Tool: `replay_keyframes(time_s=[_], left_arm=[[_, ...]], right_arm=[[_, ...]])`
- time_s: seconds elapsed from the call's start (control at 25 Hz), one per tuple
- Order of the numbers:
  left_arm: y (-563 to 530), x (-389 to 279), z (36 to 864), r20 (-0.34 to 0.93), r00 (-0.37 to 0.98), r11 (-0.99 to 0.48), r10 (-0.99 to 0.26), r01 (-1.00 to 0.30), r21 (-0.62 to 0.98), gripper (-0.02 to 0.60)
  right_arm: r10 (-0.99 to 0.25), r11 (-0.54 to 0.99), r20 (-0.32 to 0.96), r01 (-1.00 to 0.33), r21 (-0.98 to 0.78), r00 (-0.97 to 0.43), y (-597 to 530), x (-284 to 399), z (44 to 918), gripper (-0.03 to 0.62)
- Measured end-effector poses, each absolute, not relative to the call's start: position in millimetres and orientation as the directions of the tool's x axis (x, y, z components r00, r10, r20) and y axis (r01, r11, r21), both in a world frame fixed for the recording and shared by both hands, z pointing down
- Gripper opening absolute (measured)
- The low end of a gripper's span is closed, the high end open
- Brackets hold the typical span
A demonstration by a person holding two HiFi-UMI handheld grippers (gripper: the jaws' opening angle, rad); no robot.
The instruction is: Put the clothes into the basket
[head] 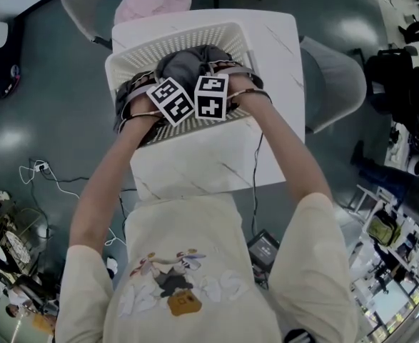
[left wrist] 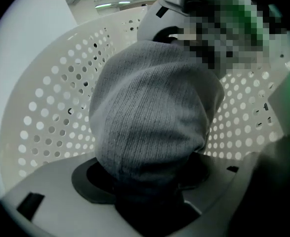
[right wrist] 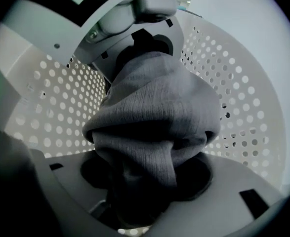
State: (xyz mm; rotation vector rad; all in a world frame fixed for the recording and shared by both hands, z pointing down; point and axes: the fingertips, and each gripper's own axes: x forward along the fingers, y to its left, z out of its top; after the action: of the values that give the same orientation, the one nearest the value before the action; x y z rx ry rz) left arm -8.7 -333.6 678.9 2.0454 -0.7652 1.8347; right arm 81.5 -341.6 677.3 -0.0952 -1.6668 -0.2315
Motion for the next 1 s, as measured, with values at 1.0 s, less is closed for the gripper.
replay_keyframes(time_s=[1.0], left_arm=[[-291.3, -4.8, 526.8, 0.839, 0.265, -0.758, -0.476, -0.608, -0.238, 0.310]], right_arm=[[-0.212, 0.950, 0.896, 0.132, 0.282, -0.390, -307.6, 39.8, 519.1, 0.264]])
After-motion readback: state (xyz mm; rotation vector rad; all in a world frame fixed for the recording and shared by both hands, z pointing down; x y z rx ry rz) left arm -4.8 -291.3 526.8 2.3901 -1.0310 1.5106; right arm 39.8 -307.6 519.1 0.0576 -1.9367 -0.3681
